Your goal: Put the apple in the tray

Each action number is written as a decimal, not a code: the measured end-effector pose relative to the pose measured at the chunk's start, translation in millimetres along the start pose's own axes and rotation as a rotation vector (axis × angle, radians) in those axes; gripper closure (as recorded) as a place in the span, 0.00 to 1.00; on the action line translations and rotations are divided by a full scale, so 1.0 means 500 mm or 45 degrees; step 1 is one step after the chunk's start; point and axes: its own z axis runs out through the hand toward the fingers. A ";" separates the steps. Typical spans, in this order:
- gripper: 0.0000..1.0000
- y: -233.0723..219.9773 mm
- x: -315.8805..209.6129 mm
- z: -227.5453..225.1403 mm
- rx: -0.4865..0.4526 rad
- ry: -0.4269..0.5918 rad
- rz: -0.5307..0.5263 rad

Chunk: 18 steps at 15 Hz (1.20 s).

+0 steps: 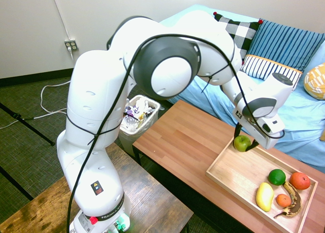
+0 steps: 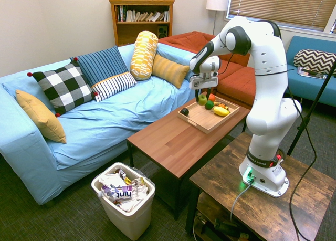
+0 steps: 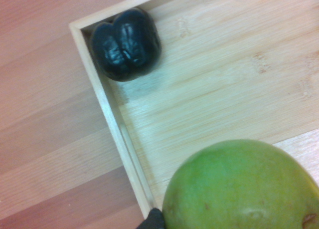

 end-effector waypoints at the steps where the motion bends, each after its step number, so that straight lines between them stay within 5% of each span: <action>1: 1.00 -0.003 0.018 0.026 -0.014 -0.025 0.001; 15: 1.00 0.003 0.131 0.227 -0.117 -0.089 0.042; 16: 0.00 0.005 0.132 0.230 -0.118 -0.092 0.042; 18: 0.00 0.006 0.133 0.232 -0.118 -0.093 0.040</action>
